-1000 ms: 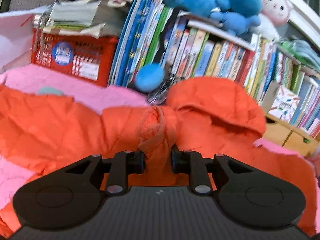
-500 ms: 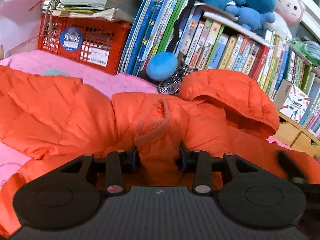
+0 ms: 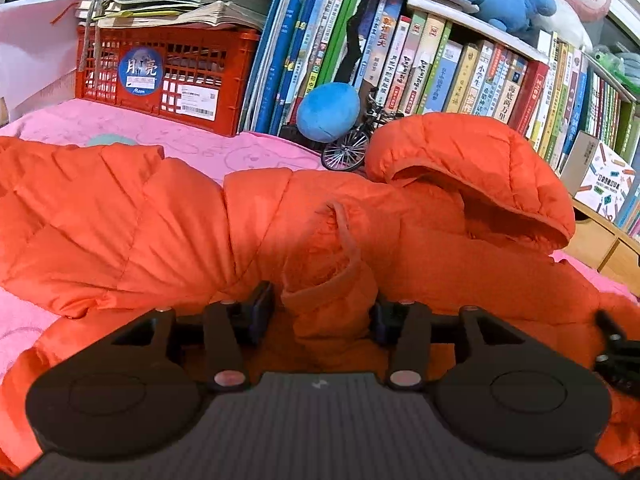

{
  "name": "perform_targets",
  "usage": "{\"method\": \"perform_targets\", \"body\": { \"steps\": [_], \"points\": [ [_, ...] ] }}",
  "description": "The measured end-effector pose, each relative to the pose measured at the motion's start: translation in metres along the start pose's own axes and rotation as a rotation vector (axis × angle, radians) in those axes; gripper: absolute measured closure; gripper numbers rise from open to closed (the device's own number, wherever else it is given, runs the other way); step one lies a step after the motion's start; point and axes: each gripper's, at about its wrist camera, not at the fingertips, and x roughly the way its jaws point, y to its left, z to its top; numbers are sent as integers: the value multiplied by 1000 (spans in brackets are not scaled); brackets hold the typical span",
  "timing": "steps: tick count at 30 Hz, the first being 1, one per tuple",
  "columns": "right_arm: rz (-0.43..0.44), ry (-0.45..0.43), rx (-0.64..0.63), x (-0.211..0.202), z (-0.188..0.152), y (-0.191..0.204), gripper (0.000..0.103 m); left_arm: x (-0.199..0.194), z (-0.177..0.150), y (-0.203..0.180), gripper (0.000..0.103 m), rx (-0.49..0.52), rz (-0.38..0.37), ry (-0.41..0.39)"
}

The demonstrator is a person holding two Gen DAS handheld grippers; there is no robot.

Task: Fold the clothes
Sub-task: 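Fold the held sleeve across the jacket body and open the left tool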

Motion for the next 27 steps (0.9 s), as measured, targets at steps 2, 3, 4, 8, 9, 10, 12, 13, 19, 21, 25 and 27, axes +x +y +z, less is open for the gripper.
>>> {"method": "perform_targets", "body": {
  "steps": [2,3,4,8,9,10,12,13,19,21,25,27],
  "points": [
    [-44,51,32,11,-16,-18,0,1,0,-2,52,9,3,2],
    [-60,81,57,16,-23,-27,0,1,0,-2,52,10,3,3],
    [-77,110,80,19,-28,-35,1,1,0,-2,51,11,4,3],
    [-149,154,123,17,-33,-54,1,2,0,-3,51,14,7,6],
    [-163,152,130,13,-32,-57,1,2,1,-4,51,16,9,6],
    [-171,130,144,6,-28,-58,1,2,1,-4,51,18,10,7],
    [-122,68,187,-12,-11,-52,1,2,0,-5,51,21,11,8],
    [-81,38,210,-21,-2,-48,1,2,0,-5,51,21,10,8],
    [244,-47,311,-48,47,9,0,3,0,-5,51,22,8,9],
    [360,-50,337,-49,62,32,0,3,0,-4,50,22,8,8],
    [524,78,461,-23,63,64,0,3,-1,-4,50,22,8,8],
    [549,175,507,0,54,71,0,3,-1,-5,46,24,8,7]
  ]
}}
